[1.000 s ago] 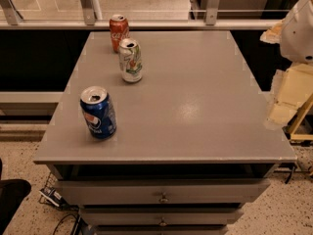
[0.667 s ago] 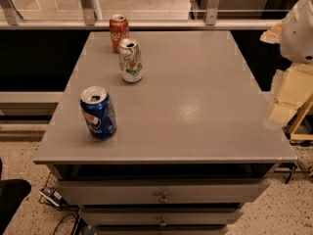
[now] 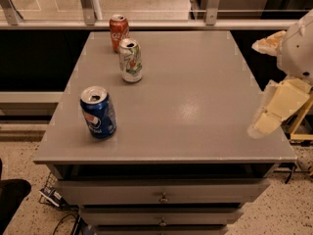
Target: Knock pepsi can over
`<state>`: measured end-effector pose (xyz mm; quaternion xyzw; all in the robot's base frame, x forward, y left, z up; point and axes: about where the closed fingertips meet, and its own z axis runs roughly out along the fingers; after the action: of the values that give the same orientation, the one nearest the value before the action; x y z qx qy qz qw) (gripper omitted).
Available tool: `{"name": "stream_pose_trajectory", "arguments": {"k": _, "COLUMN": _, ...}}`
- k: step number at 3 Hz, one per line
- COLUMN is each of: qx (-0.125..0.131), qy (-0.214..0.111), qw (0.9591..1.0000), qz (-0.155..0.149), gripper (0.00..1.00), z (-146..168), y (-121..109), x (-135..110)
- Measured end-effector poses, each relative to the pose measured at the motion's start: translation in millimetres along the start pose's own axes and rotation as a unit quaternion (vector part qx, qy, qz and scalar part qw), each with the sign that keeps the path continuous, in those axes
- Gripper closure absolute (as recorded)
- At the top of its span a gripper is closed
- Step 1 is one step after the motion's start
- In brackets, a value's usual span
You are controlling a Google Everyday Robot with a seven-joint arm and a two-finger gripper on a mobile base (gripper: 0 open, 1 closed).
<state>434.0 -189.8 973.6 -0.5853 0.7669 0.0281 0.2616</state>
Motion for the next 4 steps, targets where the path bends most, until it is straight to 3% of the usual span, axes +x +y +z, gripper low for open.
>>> {"name": "stream_pose_trajectory", "arguments": {"k": 1, "qx": -0.002, "qy": -0.083, "qw": 0.9964, "qz": 0.019, "gripper": 0.00, "z": 13, "y": 7, "x": -14}}
{"name": "stream_pose_trajectory", "arguments": {"k": 2, "qx": -0.009, "qy": -0.164, "qw": 0.9858, "qz": 0.036, "gripper": 0.00, "z": 34, "y": 13, "x": -23}}
{"name": "stream_pose_trajectory", "arguments": {"k": 3, "qx": -0.020, "qy": -0.245, "qw": 0.9681, "qz": 0.047, "gripper": 0.00, "z": 55, "y": 20, "x": -40}}
{"name": "stream_pose_trajectory", "arguments": {"k": 4, "qx": -0.026, "qy": -0.326, "qw": 0.9438, "qz": 0.048, "gripper": 0.00, "z": 69, "y": 31, "x": -67}}
